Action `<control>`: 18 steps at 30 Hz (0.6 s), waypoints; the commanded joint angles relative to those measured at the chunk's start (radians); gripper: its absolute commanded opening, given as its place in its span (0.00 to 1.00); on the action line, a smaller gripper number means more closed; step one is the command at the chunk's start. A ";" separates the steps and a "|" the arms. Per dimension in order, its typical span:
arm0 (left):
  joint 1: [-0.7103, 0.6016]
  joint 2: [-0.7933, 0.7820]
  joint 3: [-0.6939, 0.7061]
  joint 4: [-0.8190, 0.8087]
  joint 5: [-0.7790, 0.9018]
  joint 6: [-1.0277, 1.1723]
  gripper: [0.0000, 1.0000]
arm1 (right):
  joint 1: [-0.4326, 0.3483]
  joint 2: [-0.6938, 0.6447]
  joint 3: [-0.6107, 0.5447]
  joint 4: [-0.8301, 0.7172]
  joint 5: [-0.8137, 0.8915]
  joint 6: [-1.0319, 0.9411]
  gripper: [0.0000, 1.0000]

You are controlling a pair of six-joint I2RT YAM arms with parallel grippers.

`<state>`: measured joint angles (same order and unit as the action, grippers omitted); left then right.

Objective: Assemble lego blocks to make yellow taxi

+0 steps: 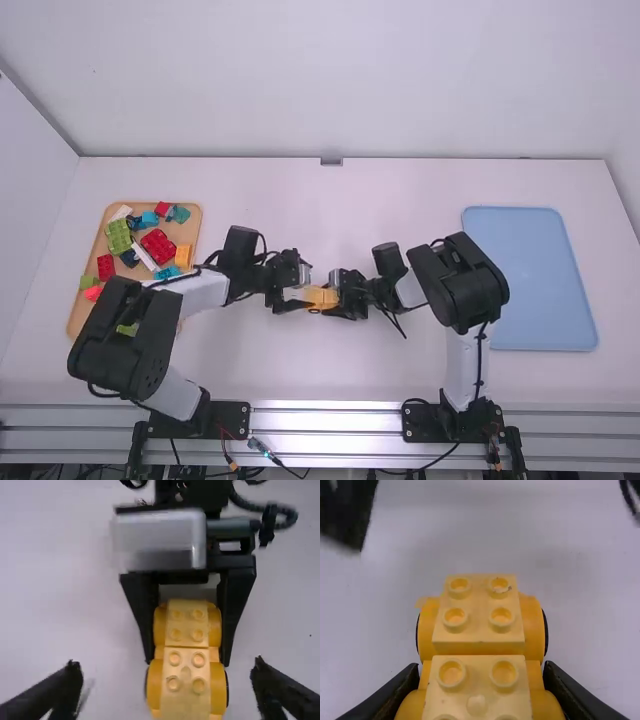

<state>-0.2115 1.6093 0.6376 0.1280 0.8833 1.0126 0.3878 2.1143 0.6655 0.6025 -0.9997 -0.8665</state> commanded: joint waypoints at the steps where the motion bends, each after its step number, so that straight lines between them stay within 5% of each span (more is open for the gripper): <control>1: 0.008 -0.021 0.010 -0.011 0.032 0.008 0.11 | -0.006 0.008 -0.010 -0.008 0.028 0.006 0.47; 2: 0.007 -0.012 0.010 -0.015 0.014 -0.003 0.02 | -0.007 0.008 -0.010 -0.007 0.028 0.006 0.46; 18: -0.038 0.140 0.010 0.047 0.039 -0.014 0.02 | -0.007 0.008 -0.010 -0.007 0.028 0.006 0.47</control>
<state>-0.2363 1.7325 0.6376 0.1764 0.8967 1.0069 0.3878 2.1143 0.6655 0.6025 -1.0000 -0.8665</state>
